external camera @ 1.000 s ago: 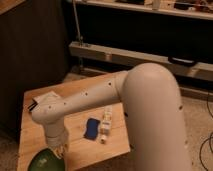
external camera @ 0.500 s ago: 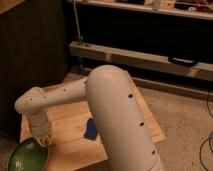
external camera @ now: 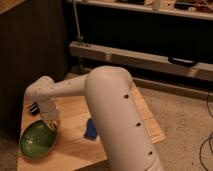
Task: Drag the ceramic bowl in a circle
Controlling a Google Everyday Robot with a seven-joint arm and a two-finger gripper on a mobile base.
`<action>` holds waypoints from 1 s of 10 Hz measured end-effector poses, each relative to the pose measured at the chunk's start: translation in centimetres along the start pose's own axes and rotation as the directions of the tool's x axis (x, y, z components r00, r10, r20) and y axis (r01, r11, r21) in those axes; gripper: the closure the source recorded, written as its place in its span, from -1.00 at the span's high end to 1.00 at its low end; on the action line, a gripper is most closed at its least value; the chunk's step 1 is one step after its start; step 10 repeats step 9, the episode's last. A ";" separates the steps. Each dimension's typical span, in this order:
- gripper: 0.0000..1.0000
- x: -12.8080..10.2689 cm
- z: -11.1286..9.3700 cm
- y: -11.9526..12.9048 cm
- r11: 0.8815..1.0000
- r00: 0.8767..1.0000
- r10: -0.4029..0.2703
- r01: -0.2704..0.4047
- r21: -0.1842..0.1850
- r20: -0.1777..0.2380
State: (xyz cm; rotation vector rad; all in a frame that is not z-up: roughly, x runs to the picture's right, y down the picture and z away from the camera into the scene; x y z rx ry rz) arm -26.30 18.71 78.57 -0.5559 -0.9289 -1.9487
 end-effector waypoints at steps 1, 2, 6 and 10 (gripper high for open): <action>-0.89 0.1 -0.8 2.7 0.999 0.999 0.041 -0.041 -0.025 -0.015; -0.89 0.1 -1.4 5.3 0.995 0.996 0.080 -0.082 -0.051 -0.029; -0.89 -2.7 -2.1 12.5 0.976 0.983 0.179 -0.182 -0.122 -0.037; -0.89 -5.8 -1.8 12.6 0.982 0.990 0.143 -0.141 -0.127 0.004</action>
